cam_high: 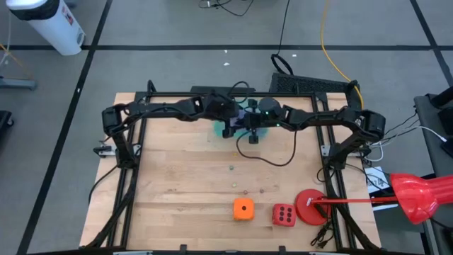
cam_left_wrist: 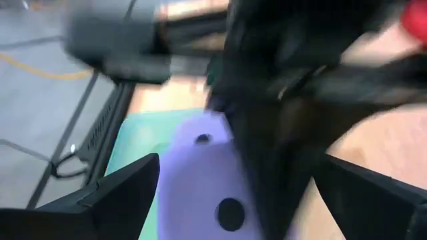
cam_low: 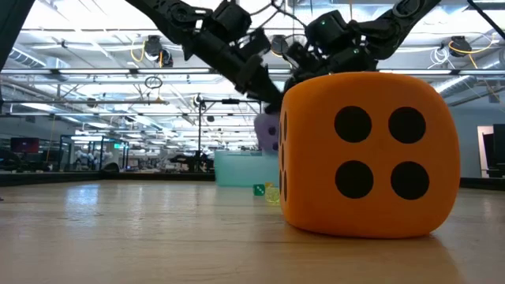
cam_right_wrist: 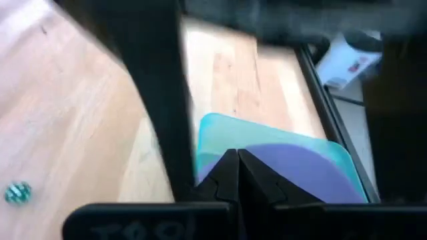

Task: Pick & Place Dice
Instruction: Put the large purple dice into the blue transparent bin, then put the large orange dice into the blue transparent bin

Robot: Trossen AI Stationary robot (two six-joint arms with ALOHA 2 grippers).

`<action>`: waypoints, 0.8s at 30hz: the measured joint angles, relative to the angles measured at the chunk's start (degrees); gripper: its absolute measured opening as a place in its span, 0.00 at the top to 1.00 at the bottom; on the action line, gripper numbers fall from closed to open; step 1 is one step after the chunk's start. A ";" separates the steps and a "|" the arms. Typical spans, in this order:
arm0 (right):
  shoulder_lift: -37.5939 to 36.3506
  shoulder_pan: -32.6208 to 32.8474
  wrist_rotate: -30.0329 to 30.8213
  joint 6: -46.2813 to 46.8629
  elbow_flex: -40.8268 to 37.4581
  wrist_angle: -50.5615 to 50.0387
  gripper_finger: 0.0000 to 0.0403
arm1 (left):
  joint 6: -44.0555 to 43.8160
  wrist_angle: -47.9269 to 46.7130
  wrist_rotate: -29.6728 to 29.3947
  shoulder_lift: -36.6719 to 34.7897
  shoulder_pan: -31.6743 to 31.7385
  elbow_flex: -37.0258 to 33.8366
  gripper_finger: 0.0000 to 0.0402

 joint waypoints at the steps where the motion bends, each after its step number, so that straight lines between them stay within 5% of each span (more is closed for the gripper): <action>1: 0.09 0.00 0.03 0.02 0.00 0.00 1.00 | -0.11 0.40 0.04 -0.14 -0.03 0.17 0.01; 14: 0.31 0.24 0.17 0.25 -0.15 1.24 1.00 | -1.05 -0.96 -3.08 -0.82 0.69 0.15 0.01; 24: -10.17 2.77 -0.06 2.64 -0.15 -0.42 1.00 | -2.91 -16.87 -6.24 -16.32 -1.49 0.04 0.01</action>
